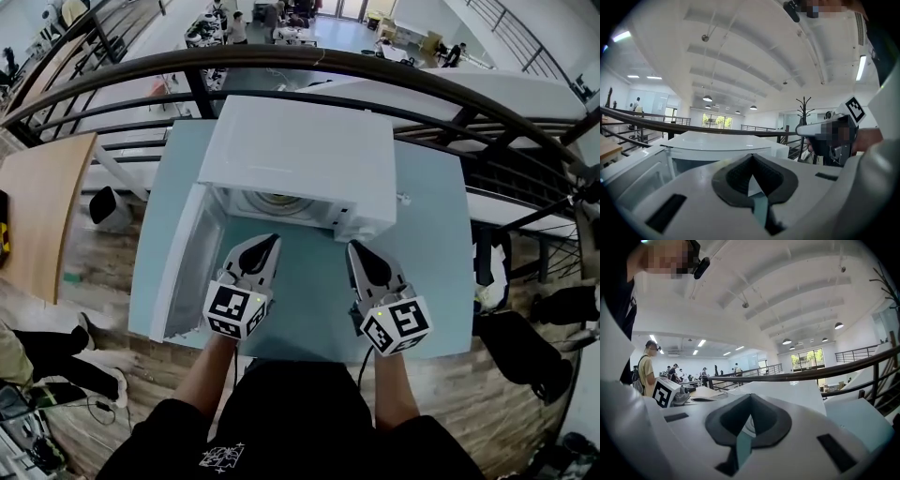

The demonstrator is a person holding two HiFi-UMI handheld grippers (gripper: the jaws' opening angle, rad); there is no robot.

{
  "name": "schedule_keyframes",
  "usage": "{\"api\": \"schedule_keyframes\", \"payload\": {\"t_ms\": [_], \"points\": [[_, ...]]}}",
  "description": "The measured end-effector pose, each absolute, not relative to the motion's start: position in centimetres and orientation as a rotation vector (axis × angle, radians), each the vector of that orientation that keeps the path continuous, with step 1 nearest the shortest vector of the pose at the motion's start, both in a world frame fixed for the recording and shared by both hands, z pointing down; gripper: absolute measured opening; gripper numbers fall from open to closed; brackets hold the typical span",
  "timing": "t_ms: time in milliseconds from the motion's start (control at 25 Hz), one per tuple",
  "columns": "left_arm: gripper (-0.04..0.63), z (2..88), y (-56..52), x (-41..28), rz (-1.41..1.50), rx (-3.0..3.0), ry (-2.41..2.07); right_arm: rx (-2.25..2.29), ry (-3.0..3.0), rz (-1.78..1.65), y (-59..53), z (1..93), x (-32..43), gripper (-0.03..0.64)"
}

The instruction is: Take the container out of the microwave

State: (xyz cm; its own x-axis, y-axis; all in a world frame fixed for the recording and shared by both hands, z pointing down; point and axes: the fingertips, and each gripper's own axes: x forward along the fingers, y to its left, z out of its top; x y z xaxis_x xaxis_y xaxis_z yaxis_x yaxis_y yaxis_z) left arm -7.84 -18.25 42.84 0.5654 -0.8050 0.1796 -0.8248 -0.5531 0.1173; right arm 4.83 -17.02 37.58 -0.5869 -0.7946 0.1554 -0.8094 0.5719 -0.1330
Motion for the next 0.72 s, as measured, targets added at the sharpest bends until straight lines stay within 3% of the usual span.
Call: {"api": "schedule_keyframes", "payload": {"t_ms": [720], "points": [[0.008,49.3,-24.0,-5.8,0.483,2.597,-1.455,1.213,-2.701,0.332,-20.7,43.2,4.4,0.006]]}}
